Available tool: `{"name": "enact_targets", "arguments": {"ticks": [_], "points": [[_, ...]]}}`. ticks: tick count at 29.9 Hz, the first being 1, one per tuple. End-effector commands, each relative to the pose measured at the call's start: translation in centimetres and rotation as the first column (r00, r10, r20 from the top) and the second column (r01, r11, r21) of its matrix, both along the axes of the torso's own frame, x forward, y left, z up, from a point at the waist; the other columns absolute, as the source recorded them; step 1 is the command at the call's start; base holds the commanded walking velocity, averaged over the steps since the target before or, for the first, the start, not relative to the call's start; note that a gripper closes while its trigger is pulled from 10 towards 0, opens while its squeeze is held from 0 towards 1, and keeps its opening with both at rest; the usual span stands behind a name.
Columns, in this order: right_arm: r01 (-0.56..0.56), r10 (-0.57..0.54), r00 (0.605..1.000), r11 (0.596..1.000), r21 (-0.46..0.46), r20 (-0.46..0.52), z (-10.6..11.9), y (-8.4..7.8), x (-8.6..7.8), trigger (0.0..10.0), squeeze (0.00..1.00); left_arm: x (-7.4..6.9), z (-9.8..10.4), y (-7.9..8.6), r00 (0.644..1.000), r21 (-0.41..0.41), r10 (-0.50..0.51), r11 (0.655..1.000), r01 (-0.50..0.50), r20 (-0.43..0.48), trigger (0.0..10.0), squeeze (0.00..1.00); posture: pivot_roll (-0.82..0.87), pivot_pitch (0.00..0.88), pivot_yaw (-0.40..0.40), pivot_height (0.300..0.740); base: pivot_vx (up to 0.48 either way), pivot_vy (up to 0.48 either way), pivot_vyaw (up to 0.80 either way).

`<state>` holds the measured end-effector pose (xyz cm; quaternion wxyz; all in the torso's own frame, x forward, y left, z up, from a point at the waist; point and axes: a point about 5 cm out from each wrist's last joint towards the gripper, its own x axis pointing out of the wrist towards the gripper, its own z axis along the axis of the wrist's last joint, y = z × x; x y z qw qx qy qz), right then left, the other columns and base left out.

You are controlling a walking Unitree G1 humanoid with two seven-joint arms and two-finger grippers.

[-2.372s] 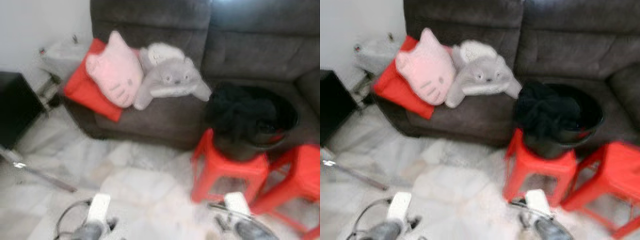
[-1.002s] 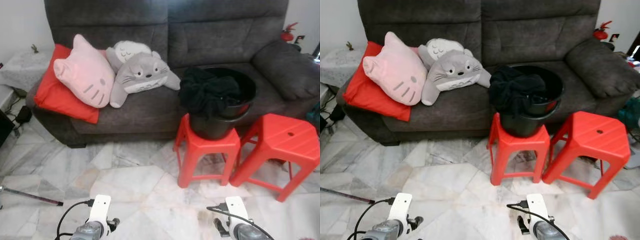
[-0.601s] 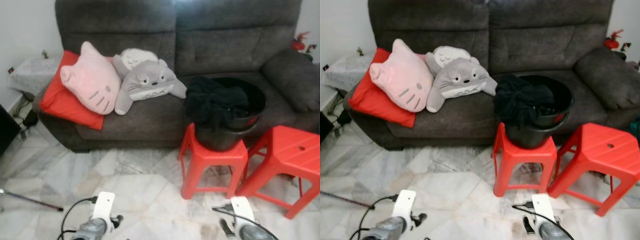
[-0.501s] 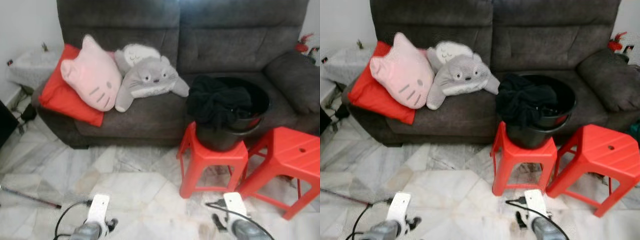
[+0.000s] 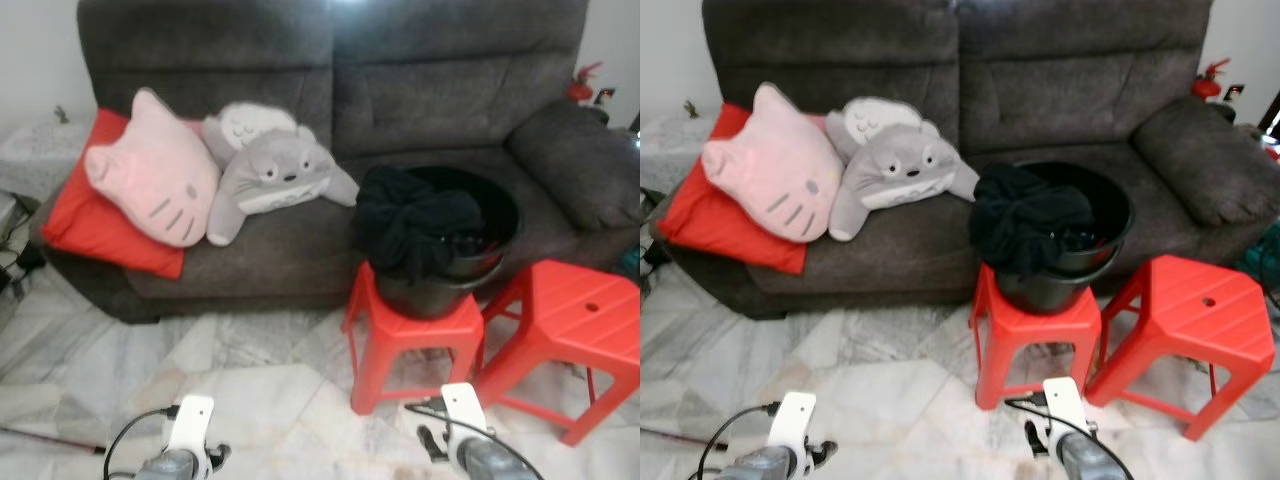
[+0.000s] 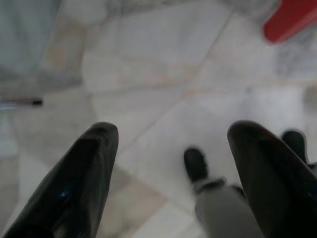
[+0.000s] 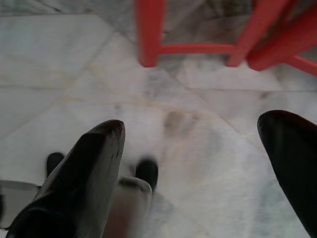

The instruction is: Hang hanger

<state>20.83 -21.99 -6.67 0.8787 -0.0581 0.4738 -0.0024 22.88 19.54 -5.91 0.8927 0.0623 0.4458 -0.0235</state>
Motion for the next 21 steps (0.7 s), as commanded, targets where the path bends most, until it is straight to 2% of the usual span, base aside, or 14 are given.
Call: {"name": "enact_targets", "arguments": {"ticks": [1,14,18,21], "points": [[0.011,-0.011,1.000,1.000,0.005,-0.001,-0.02,0.01,-0.01,10.0,0.00,-0.64,-0.46,-0.30,1.000,-0.008,-0.006,1.000,0.005,-0.025,10.0,0.00,-0.12,0.000,0.023,0.740,0.259,0.000,0.00],[0.018,-0.018,1.000,1.000,0.002,0.010,0.15,-0.14,0.22,10.0,0.00,-0.42,-0.35,-0.52,1.000,-0.013,-0.011,1.000,0.011,-0.021,10.0,0.00,-0.13,0.000,0.027,0.740,0.258,0.000,0.00],[0.034,-0.034,0.999,0.999,0.003,0.026,0.26,-0.15,0.41,10.0,0.00,-0.24,-0.23,-0.45,1.000,-0.002,-0.008,1.000,0.008,-0.012,10.0,0.00,-0.15,0.000,0.032,0.740,0.000,0.000,0.00],[0.059,-0.061,0.995,0.998,0.017,0.080,0.52,-0.14,0.76,10.0,0.00,-0.11,-0.15,-0.49,1.000,-0.005,-0.011,1.000,0.011,-0.005,10.0,0.00,-0.15,0.000,0.033,0.740,0.000,0.000,0.00]]}}
